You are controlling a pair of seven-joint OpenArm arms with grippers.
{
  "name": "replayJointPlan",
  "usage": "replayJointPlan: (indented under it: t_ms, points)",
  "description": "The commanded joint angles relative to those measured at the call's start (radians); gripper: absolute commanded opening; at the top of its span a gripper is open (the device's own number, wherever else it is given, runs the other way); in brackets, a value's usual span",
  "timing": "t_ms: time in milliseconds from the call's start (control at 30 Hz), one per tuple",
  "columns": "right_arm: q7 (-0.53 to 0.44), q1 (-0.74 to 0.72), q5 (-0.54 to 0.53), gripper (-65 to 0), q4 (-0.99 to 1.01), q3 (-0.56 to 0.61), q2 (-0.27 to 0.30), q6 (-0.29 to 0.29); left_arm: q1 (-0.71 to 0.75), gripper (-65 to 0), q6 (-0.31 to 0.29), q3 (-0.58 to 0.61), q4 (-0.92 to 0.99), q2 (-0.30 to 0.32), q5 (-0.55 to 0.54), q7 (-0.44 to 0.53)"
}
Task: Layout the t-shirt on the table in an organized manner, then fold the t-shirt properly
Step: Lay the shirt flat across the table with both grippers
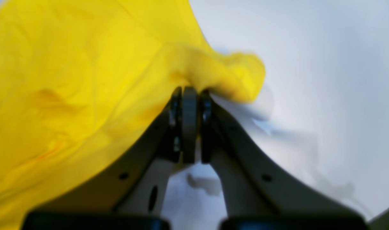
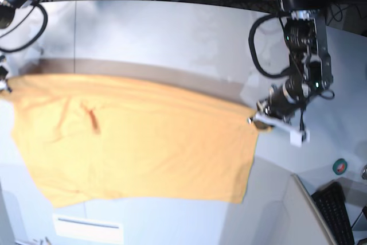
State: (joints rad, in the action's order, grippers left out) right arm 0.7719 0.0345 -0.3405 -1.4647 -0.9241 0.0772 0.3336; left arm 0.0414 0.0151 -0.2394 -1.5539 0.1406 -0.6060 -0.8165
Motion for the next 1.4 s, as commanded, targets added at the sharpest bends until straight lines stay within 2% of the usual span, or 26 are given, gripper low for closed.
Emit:
replayJointPlan:
  t_ms: [0, 133, 300, 467, 600, 767, 1000, 1367]
  points:
    - [-0.042, 0.015, -0.016, -65.0, 0.005, -0.005, 0.013, 0.02, 0.021, -65.0, -0.002, -0.004, -0.01, 0.006, -0.005, 0.047]
    - [-0.098, 0.097, -0.016, -65.0, 0.104, -0.005, 0.011, 0.04, 0.125, -65.0, -0.002, -0.002, -0.01, 0.012, -0.004, 0.161]
    - [-0.125, 0.166, -0.016, -65.0, 0.135, -0.005, 0.008, 0.04, 0.193, -65.0, -0.002, -0.004, -0.009, 0.049, -0.004, 0.168]
    - [-0.128, 0.227, -0.016, -65.0, 0.134, -0.005, -0.018, 0.042, 0.248, -65.0, -0.002, -0.004, -0.013, 0.087, -0.004, 0.17]
    - [-0.128, 0.262, -0.016, -65.0, 0.135, -0.005, -0.018, 0.042, 0.315, -65.0, -0.002, -0.03, -0.016, 0.096, -0.004, 0.171]
    - [-0.128, 0.31, -0.016, -65.0, 0.135, -0.005, -0.02, 0.042, 0.374, -65.0, -0.002, -0.09, -0.013, 0.096, -0.004, 0.171]
    - [-0.128, 0.341, -0.016, -65.0, 0.086, -0.005, -0.063, 0.042, 0.417, -65.0, -0.002, -0.111, -0.015, 0.092, -0.009, 0.171]
    - [-0.124, 0.338, -0.016, -65.0, 0.085, -0.005, -0.061, 0.042, 0.42, -65.0, -0.002, -0.137, -0.018, 0.06, -0.009, 0.167]
